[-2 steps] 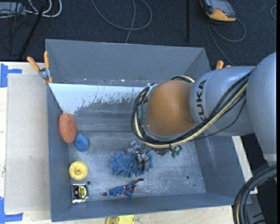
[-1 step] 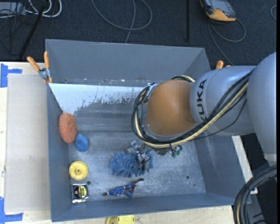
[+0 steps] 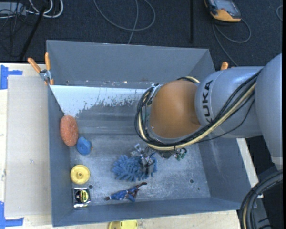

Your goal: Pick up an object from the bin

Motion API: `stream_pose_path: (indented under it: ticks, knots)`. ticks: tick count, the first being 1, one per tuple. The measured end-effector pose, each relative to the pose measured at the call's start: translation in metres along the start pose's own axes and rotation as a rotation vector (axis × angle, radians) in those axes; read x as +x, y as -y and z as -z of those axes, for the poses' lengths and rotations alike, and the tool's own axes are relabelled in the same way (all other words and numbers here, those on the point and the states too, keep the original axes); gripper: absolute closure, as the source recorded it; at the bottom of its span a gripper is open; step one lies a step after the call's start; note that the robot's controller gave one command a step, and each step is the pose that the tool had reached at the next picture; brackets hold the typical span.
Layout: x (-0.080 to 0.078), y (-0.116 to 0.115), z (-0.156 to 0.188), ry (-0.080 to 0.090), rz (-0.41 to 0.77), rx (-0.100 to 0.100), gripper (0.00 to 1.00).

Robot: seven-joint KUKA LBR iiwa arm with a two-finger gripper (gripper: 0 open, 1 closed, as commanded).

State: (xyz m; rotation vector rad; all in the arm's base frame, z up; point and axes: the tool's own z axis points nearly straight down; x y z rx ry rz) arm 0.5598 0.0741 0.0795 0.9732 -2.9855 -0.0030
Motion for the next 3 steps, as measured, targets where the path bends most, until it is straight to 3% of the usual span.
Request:
stream_pose_path:
  ticks: [3]
  knots:
    - [-0.001,-0.001,0.037,0.001,-0.004,0.001,1.00]
